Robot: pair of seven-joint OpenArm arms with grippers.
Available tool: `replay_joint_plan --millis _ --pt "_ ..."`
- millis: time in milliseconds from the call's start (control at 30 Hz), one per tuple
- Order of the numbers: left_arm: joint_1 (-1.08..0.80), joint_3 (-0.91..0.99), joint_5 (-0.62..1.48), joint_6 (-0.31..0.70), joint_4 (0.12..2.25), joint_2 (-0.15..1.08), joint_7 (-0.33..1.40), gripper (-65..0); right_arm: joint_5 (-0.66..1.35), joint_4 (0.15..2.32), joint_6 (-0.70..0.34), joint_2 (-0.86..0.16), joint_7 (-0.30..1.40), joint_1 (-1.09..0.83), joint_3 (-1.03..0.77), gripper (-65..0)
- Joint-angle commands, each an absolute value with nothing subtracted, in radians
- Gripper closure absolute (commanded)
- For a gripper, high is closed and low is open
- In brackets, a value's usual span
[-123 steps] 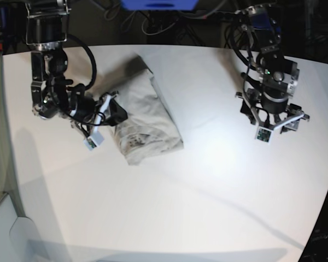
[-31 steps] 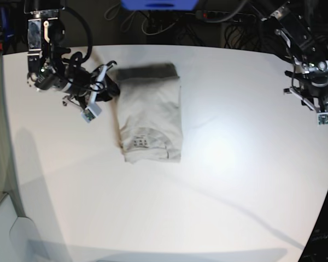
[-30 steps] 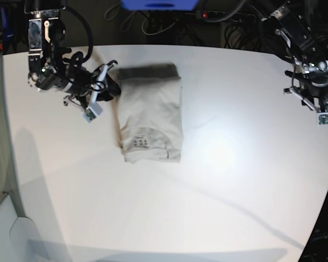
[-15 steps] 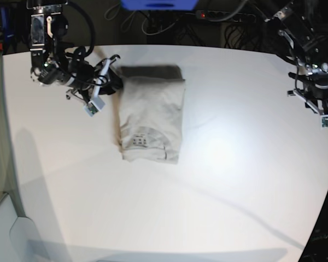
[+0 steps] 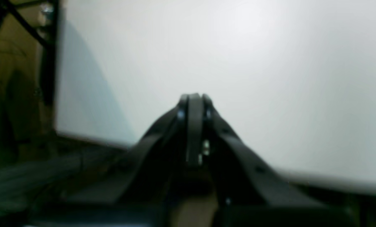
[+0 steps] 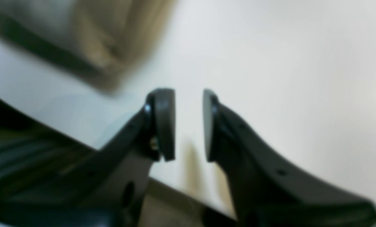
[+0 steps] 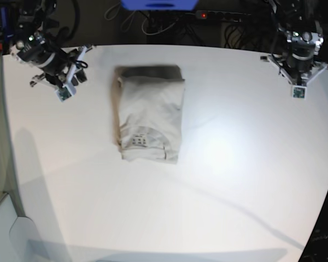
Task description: Layout the t-shirt on the table in an organized manner, then fold the t-shirt properly
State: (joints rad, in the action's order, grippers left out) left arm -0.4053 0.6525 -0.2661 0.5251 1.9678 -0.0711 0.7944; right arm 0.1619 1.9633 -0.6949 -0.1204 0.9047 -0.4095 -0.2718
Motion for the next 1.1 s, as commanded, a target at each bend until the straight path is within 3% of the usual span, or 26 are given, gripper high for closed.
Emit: replay_joint_plan --millis 0,233,467,633,1067 --pt "-0.432 0.636 -0.257 0.521 1.983 -0.081 0.786 -0.1 0.153 1.986 -0.698 -0.119 0.894 -0.432 -0.291 -9.5" --pt "-0.624 0.542 -0.12 0.519 1.979 -0.128 0.785 -0.1 0.124 1.995 -0.698 -0.101 0.892 -0.561 -0.426 0.0" --pt "-0.737 0.453 -0.067 0.513 1.914 -0.125 0.783 -0.1 0.119 1.986 -0.698 -0.079 0.789 -0.699 -0.449 0.0" --pt "-0.673 0.409 -0.074 0.506 1.676 -0.085 0.702 -0.1 0.117 1.919 -0.698 -0.064 0.739 -0.739 -0.45 0.0" --pt "-0.383 0.4 -0.074 0.506 0.955 0.036 0.42 -0.1 0.117 1.423 -0.698 -0.05 0.507 -0.679 -0.452 0.0"
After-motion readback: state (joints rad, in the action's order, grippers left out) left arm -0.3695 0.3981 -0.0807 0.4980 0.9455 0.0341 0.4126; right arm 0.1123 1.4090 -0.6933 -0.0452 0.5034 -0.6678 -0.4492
